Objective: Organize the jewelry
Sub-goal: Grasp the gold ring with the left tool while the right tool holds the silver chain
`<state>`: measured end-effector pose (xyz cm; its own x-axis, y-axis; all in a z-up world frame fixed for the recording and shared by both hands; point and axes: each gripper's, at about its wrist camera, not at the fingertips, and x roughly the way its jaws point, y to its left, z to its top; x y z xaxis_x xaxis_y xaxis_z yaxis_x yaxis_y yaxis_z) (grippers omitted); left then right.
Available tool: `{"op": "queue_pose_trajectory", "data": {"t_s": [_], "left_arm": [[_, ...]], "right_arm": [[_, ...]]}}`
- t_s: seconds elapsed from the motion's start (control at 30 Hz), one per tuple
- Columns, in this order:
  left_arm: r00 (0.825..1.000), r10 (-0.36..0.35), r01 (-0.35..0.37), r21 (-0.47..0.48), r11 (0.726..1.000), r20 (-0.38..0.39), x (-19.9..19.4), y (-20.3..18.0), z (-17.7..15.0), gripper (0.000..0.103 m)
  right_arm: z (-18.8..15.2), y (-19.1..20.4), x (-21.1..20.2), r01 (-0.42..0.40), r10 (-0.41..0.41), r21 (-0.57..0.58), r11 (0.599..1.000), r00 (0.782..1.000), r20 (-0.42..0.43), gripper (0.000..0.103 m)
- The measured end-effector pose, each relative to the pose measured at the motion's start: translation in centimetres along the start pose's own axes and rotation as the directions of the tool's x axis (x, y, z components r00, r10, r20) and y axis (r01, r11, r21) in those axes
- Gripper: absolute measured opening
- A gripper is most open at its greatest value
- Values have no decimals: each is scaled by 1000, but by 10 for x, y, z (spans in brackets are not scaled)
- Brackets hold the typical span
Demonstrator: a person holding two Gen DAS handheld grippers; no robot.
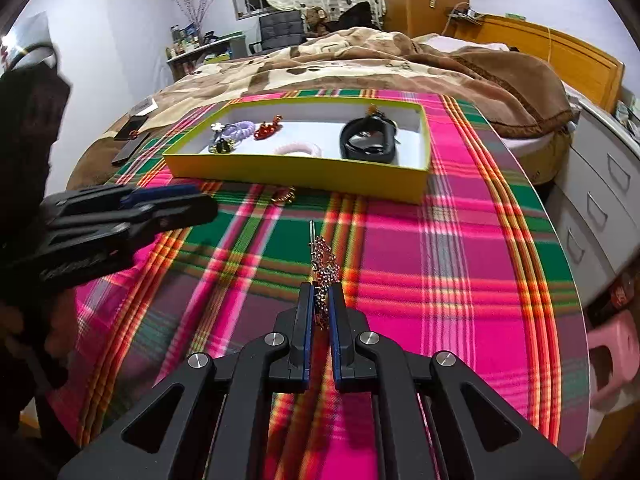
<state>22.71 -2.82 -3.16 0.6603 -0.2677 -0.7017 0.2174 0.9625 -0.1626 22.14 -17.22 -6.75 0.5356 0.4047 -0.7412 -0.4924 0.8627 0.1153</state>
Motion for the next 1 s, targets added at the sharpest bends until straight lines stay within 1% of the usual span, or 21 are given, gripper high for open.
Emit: {"op": "queue_pose_trajectory", "data": {"t_s": [0.17,0.3,0.43,0.57,0.6,0.63,0.7,0.73,0.77,0.9,1.0], "left_arm": [[999,22,-21,20,1000,-39,29,-9,14,29],[996,64,-63,28,998,-67,48,-12,20,29],[991,87,-85,23,996,-104,60,-13,22,29],[988,116,-110,54,992,-106,62,-18,21,28],[987,124,-118,58,991,-106,62,-18,21,27],[987,125,-119,59,991,-106,62,-19,21,19],[988,117,-111,54,992,-105,61,-19,21,17],[988,112,-107,52,993,-102,59,-18,21,13],[990,100,-95,53,994,-97,57,-18,20,1],[990,89,-83,57,995,-108,54,-18,15,0],[992,80,-76,41,996,-97,48,-13,14,0]], "right_arm": [[-4,-9,-5,6,-6,25,1000,1000,6,7],[-5,-16,-8,7,-8,38,999,1000,12,7],[-5,-20,-10,6,-7,44,999,1000,18,7],[-5,-23,-8,6,-7,53,999,1000,19,7],[-5,-23,-8,7,-8,53,999,1000,19,7],[-5,-23,-8,7,-8,54,999,1000,20,7],[-4,-22,-9,7,-8,55,998,1000,23,7],[-4,-21,-10,8,-9,56,998,1000,25,7],[-4,-20,-12,9,-11,56,998,1000,27,7],[-2,-20,-15,16,-18,57,998,999,34,7],[-3,-18,-16,20,-22,55,998,999,35,7]]}}
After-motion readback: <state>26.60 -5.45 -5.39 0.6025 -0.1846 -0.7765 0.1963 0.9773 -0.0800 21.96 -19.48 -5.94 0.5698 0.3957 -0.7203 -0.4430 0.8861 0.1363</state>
